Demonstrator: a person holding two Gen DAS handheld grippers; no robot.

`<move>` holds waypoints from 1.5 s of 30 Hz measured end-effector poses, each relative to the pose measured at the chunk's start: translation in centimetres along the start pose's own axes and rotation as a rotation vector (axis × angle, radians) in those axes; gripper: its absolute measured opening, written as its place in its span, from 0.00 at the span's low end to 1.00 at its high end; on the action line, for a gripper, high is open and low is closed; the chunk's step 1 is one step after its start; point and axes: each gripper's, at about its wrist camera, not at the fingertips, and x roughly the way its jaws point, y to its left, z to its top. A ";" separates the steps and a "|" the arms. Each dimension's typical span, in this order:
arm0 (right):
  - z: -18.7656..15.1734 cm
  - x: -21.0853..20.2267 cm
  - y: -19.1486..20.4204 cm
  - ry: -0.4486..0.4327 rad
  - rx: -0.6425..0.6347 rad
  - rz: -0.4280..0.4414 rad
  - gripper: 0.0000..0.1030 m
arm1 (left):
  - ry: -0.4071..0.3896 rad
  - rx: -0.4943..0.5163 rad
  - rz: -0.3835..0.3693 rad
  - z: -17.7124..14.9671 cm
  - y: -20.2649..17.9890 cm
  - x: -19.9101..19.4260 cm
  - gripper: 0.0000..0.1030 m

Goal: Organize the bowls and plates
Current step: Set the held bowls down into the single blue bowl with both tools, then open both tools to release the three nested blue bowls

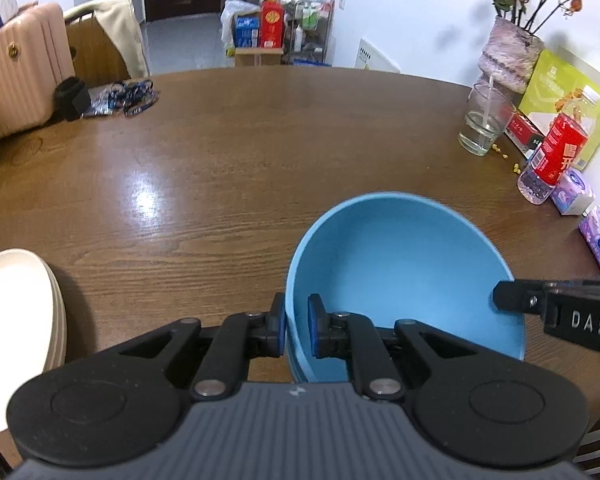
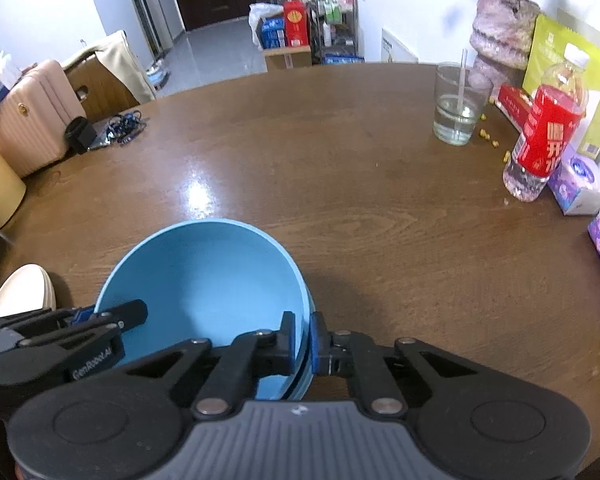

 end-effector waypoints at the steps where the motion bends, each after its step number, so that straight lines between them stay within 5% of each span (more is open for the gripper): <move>1: 0.0 0.0 0.0 -0.008 -0.006 -0.002 0.07 | -0.010 0.007 0.001 -0.1 -0.1 0.0 0.11; 34: -0.6 -0.3 -0.3 -0.004 0.009 0.003 0.10 | 0.031 0.009 0.019 -0.3 -0.3 -0.6 0.13; 39: -0.9 -0.9 -0.4 -0.022 0.018 0.016 0.13 | -0.006 0.004 0.036 -0.3 -0.2 -1.7 0.38; 41: -1.1 -1.3 -0.5 -0.033 0.028 0.020 0.21 | -0.021 -0.001 0.042 -0.2 0.0 -2.3 0.43; 45: -1.3 -2.3 -1.0 -0.061 0.048 0.026 0.64 | -0.051 -0.029 0.046 -0.2 0.8 -3.8 0.78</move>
